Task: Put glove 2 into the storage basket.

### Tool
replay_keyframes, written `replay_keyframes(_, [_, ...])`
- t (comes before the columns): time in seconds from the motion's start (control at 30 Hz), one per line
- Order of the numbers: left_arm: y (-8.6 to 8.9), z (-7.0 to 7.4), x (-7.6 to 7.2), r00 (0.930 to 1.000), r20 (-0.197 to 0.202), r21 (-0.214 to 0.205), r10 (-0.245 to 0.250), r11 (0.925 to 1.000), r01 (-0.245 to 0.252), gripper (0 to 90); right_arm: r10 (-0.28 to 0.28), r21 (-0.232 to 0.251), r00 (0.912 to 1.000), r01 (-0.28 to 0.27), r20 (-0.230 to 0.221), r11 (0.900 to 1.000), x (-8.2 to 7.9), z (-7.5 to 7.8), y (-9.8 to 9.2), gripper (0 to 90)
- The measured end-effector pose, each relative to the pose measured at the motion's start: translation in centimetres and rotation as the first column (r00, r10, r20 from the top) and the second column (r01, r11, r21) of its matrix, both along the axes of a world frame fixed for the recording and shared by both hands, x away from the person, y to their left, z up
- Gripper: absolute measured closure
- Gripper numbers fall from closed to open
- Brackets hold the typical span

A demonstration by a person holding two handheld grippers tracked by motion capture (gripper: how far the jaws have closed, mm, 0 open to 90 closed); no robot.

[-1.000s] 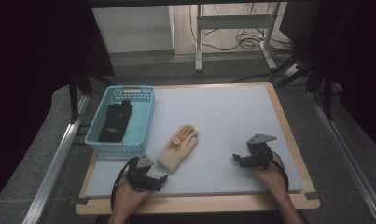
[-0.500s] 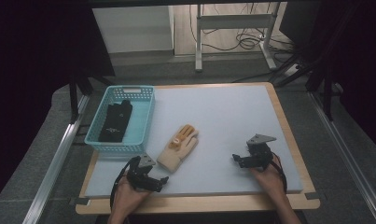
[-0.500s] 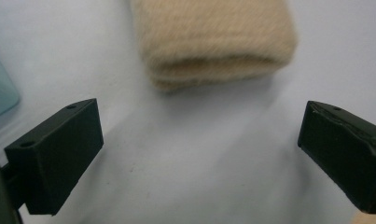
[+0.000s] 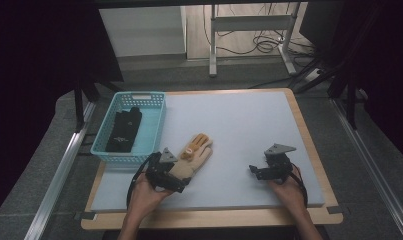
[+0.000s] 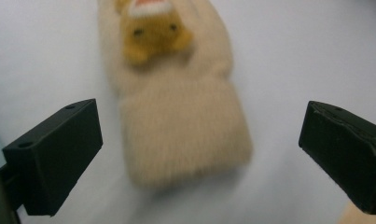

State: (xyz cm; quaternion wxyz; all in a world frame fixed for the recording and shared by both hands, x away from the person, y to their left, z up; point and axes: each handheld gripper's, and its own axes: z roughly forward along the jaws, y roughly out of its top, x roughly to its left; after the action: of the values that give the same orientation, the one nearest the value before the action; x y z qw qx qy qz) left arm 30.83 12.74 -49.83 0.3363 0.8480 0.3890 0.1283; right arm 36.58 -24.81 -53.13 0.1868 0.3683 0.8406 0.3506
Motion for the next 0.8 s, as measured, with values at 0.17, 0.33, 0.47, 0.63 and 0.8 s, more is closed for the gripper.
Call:
replay_keyframes(0.17, [-1.9,-0.4,2.6,0.9988,-0.037,0.059,0.033,0.9978,-0.031,0.1,0.000,0.000,1.0000,0.000,0.000,1.0000,0.0,0.0,0.0,16.7])
replay_keyframes(0.33, [-2.7,-1.4,4.7,0.9952,-0.080,0.071,0.056,0.9962,-0.051,0.0,0.000,0.001,1.0000,0.000,0.000,1.0000,0.0,0.0,0.0,16.7])
replay_keyframes(0.47, [-3.0,-2.4,5.8,0.9907,-0.112,0.089,0.077,0.9938,-0.067,0.0,-0.001,0.001,1.0000,0.001,0.000,1.0000,0.0,0.0,0.0,16.6])
replay_keyframes(0.63, [-3.5,-3.0,5.9,0.9898,-0.132,0.098,0.052,0.9944,-0.039,0.4,-0.001,0.001,1.0000,0.001,0.000,1.0000,0.0,0.0,0.0,16.7])
replay_keyframes(0.8, [-3.9,-3.1,5.6,0.9916,-0.125,0.111,0.032,0.9936,-0.019,4.1,0.000,0.000,1.0000,0.000,0.000,1.0000,0.0,0.0,0.0,16.6])
